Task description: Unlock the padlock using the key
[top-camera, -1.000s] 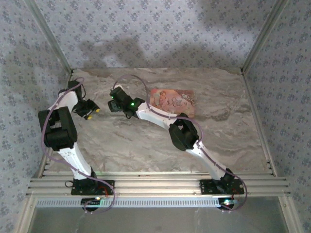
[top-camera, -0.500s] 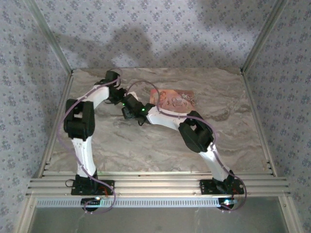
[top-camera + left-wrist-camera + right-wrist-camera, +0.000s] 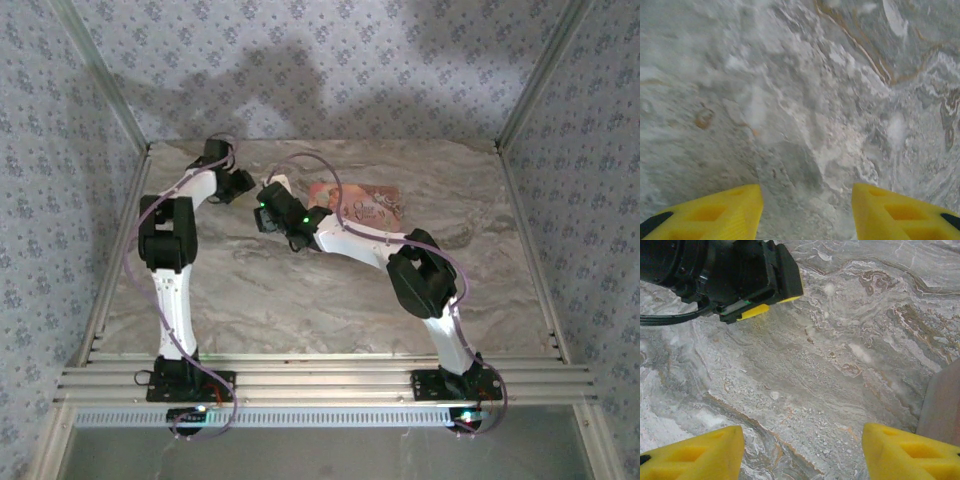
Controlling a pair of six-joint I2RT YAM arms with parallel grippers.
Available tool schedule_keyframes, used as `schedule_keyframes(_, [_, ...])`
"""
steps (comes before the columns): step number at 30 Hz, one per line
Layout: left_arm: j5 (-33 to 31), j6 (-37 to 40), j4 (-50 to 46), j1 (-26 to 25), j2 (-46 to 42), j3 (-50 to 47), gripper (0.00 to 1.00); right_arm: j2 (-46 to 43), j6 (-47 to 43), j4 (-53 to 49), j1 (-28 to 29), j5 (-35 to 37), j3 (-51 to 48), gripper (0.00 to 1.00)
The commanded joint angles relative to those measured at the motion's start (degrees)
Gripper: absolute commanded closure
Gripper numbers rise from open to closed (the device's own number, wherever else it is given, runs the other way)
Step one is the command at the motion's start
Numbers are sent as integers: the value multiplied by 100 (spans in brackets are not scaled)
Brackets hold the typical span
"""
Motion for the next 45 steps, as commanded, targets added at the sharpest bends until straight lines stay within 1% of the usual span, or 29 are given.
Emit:
schedule_keyframes(1, [-184, 4, 180, 107, 54, 66, 48, -6, 99, -14, -24, 151, 270, 35])
schedule_keyframes(8, [-218, 69, 808, 262, -274, -530, 47, 22, 99, -61, -15, 224, 277, 35])
schedule_keyframes(14, [-276, 452, 1308, 362, -498, -990, 46, -7, 99, -93, -7, 253, 206, 35])
schedule_keyframes(20, [-228, 721, 1427, 512, -602, -1145, 45, -47, 108, -66, 11, 283, 148, 35])
schedule_keyframes(24, [-7, 715, 1655, 577, -678, -1316, 43, -58, 109, -40, 29, 293, 155, 35])
schedule_keyframes(30, [73, 774, 1708, 578, -1061, -1544, 42, -39, 112, -48, 42, 313, 162, 35])
schedule_keyframes(33, [-281, 589, 1500, 580, -1317, -1588, 44, -12, 163, -40, 55, 277, 169, 34])
schedule_keyframes(34, [-550, 422, 1188, 581, -1337, -1499, 45, 5, 190, -43, 50, 245, 175, 34])
schedule_keyframes(36, [-864, 183, 496, 589, -1233, -1144, 47, 31, 229, -40, 53, 198, 187, 34])
schedule_keyframes(40, [-1191, -146, -693, 589, -829, -448, 50, 32, 249, -58, 90, 163, 170, 34])
schedule_keyframes(42, [-1304, -256, -963, 592, -686, -290, 52, 6, 240, -64, 94, 159, 144, 34])
schedule_keyframes(45, [-1437, -364, -1070, 572, -636, -180, 53, -61, 231, -32, 91, 163, 39, 34])
